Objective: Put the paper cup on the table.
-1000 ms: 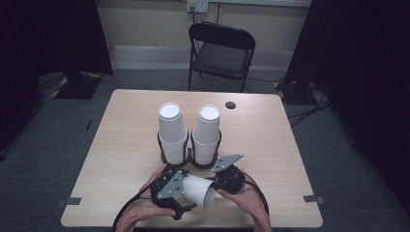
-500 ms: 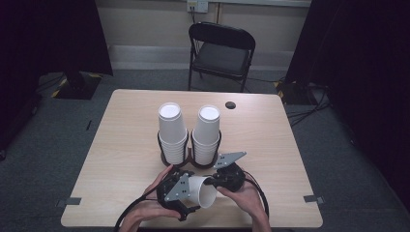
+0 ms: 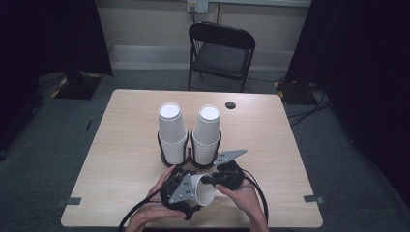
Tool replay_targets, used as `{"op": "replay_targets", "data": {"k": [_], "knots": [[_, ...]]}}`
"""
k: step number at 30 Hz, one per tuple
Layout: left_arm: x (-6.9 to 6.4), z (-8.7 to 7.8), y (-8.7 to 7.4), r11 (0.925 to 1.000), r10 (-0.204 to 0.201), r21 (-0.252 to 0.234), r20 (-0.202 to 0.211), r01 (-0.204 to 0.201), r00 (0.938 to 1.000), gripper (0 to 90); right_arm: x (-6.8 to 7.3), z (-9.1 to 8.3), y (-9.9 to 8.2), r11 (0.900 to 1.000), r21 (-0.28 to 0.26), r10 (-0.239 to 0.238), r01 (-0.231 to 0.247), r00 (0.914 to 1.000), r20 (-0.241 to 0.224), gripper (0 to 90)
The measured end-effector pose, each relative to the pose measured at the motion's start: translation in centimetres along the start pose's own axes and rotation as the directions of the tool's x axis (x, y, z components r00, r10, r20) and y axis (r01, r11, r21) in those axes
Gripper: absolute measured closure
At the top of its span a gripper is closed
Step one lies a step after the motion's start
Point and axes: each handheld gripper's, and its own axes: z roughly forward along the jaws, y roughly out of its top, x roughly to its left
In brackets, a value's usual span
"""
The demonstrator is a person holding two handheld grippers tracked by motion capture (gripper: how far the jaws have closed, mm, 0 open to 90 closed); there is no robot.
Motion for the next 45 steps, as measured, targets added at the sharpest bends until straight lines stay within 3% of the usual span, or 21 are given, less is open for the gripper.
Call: {"op": "replay_targets", "data": {"k": [5,9,14,16,23,30,42,45], "knots": [[-0.3,0.1,0.5,0.9996,0.029,-0.005,-0.009,-0.029,0.9995,2.9,0.0,0.4,0.1,0.9997,0.016,0.020,-0.020,0.9998,-0.007,88.6],[-0.3,0.1,0.5,0.9995,0.030,-0.009,-0.011,-0.030,0.9995,2.9,0.0,0.6,0.2,0.9990,0.026,0.035,-0.035,0.9993,-0.010,88.4],[-0.4,0.3,0.5,0.9990,0.014,-0.042,-0.017,-0.015,0.9998,2.9,0.1,0.9,0.4,0.9980,0.048,0.042,-0.041,0.9990,-0.017,87.4],[-0.5,0.2,0.6,0.9992,0.017,-0.036,-0.015,-0.018,0.9997,7.1,0.2,1.0,0.4,0.9979,0.046,0.046,-0.045,0.9988,-0.016,87.4],[-0.3,0.1,0.5,0.9985,-0.003,-0.054,-0.007,0.003,1.0000,8.7,0.2,0.9,0.4,0.9973,0.050,0.055,-0.054,0.9984,-0.014,86.4],[0.0,-0.1,0.4,0.9955,-0.055,-0.079,-0.045,0.051,0.9975,10.6,0.3,0.8,0.3,0.9964,0.000,0.085,-0.085,0.9964,0.012,82.2],[0.8,-0.4,0.0,0.9862,-0.127,-0.114,-0.050,0.121,0.9907,10.8,0.2,-0.2,0.0,0.9912,-0.099,0.091,-0.087,0.9952,0.034,76.3],[1.0,-0.4,-0.1,0.9802,-0.154,-0.132,-0.041,0.148,0.9872,10.8,0.1,-0.5,-0.1,0.9887,-0.122,0.092,-0.087,0.9950,0.038,75.3]]}}
